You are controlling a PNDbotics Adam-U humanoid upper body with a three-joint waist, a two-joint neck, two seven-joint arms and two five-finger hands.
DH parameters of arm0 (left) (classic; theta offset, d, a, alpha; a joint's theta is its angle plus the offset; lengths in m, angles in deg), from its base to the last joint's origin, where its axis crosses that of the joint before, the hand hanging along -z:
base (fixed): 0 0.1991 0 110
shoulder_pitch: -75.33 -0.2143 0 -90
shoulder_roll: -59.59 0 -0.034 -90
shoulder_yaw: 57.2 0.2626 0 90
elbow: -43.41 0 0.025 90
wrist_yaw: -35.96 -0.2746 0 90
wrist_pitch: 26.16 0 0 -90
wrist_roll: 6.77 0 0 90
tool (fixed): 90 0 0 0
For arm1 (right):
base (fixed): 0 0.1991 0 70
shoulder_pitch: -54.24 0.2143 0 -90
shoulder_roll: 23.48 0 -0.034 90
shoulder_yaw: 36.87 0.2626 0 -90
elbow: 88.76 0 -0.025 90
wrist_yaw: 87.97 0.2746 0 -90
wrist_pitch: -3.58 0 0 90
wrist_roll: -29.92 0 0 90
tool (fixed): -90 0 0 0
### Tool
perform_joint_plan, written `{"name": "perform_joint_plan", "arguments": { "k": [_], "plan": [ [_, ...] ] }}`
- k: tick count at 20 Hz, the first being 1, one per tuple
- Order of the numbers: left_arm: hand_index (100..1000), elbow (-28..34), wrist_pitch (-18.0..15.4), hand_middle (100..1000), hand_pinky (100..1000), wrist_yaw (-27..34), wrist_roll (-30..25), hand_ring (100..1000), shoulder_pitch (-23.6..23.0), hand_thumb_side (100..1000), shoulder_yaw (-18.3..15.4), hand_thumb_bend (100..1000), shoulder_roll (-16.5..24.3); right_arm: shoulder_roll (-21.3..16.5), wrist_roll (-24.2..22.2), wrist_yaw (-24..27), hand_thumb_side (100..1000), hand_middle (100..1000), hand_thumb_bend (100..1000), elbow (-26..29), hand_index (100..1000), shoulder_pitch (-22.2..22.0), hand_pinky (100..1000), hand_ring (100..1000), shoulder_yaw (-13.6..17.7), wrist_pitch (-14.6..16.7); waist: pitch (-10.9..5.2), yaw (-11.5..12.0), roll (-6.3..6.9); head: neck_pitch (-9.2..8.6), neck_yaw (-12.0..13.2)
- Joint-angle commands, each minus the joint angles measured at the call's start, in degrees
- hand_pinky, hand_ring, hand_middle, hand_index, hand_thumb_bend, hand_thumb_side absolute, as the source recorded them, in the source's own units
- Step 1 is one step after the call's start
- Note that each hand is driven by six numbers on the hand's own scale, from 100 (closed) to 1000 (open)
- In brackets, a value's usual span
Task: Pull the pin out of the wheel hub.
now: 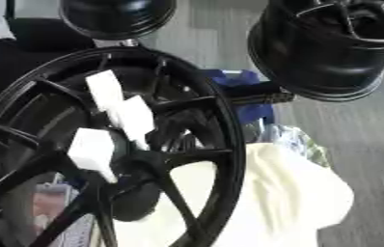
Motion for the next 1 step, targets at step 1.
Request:
{"name": "perform_joint_plan", "arguments": {
  "k": [1],
  "plan": [
    [833, 4.35, -0.34, 700, 837, 1.57, -2.69, 779, 1.84, 295, 1.06, 132, 0.97, -2.62, 3.97, -0.15, 234, 659, 359, 0.66, 784, 0.38, 441, 618, 0.11, -4.11, -1.18, -0.09, 0.18, -0.33, 0.18]
  ]
}}
